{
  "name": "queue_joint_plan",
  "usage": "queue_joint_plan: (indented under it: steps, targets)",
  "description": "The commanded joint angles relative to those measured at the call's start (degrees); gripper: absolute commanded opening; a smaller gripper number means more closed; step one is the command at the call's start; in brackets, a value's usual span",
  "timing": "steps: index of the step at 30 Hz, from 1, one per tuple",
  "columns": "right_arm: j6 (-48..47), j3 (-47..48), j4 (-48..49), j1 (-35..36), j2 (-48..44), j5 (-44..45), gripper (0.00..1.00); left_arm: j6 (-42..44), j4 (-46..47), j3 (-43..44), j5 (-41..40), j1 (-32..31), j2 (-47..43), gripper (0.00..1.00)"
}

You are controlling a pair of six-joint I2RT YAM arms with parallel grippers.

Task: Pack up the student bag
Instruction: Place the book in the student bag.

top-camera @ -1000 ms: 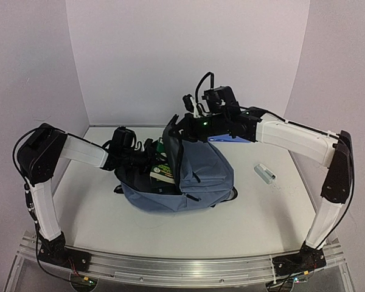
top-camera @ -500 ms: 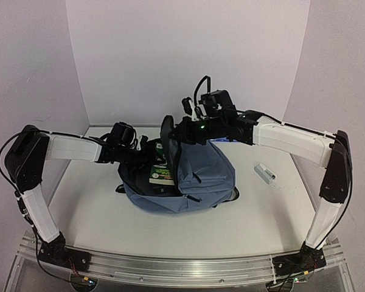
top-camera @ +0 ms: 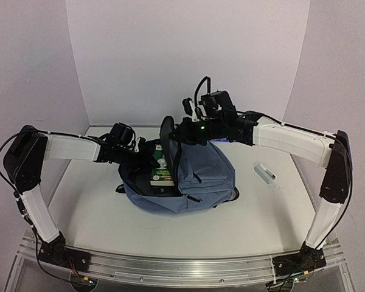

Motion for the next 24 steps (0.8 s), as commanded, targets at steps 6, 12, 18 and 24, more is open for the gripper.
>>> queue_joint_plan:
  steps: [6,12,18,24]
  targets:
    - [-0.38,-0.1,2.19,0.1,-2.53,1.28,0.0,-2.0,6.65,3.63,4.43,-2.04,3.46,0.22]
    - [-0.32,-0.24,2.2,0.08,-2.23,1.21,0.0,-2.9,8.75,6.26,4.78,-4.28,6.42,0.23]
    - [-0.19,-0.7,2.15,0.08,-2.71,2.47,0.0,-1.5,7.16,6.57,4.07,-4.62,6.0,0.28]
    - [0.78,-4.19,2.03,-0.89,-6.68,8.61,0.0,4.52,-4.25,5.54,-5.93,-3.84,-3.99,0.55]
